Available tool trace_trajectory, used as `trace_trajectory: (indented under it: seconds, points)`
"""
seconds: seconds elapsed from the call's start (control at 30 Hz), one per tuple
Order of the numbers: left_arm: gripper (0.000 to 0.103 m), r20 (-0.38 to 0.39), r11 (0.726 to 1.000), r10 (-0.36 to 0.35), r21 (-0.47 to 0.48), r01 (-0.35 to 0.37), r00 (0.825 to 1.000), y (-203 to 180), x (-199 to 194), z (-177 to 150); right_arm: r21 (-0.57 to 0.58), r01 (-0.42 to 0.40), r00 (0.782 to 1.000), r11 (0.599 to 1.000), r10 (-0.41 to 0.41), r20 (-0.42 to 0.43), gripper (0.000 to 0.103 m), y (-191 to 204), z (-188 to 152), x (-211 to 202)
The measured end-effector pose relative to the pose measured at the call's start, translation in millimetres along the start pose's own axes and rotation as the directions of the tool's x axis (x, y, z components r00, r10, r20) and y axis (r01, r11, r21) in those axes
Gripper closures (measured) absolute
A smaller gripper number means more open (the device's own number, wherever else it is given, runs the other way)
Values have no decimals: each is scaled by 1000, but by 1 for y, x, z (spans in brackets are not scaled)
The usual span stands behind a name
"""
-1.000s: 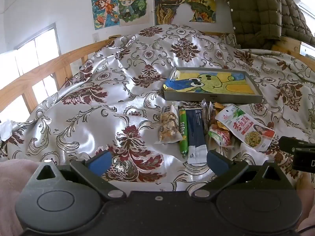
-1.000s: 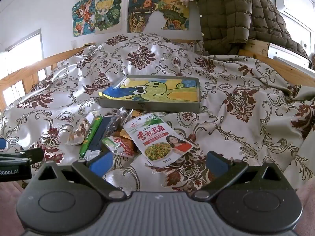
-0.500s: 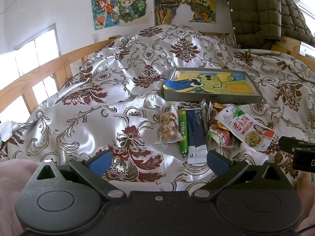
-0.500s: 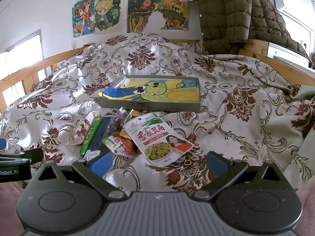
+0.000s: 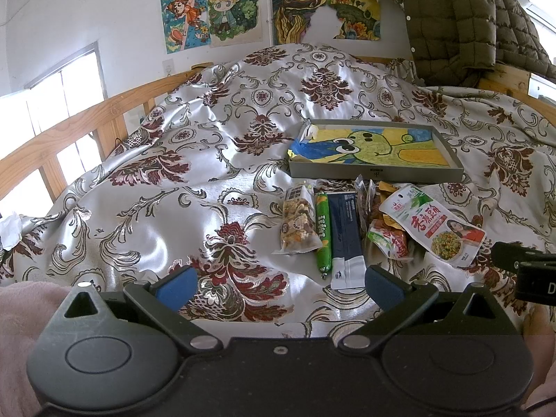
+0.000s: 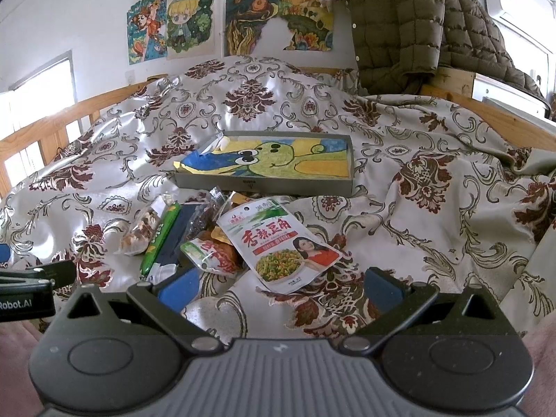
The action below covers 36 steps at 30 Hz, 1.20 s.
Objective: Organize snacks
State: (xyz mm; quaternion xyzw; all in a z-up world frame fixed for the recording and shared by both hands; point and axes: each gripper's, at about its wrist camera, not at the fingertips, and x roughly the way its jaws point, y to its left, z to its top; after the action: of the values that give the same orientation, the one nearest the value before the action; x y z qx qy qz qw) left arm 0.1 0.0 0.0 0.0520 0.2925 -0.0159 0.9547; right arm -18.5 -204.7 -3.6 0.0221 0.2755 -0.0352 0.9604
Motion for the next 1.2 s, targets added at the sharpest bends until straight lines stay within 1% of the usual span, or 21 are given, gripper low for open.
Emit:
trace_trajectory:
  seconds: [1.2]
  points:
    - [1,1,1000,1,3,-1,1000,0,0,0,-1,2,1000,1000,-2,-5,0,0,0,1]
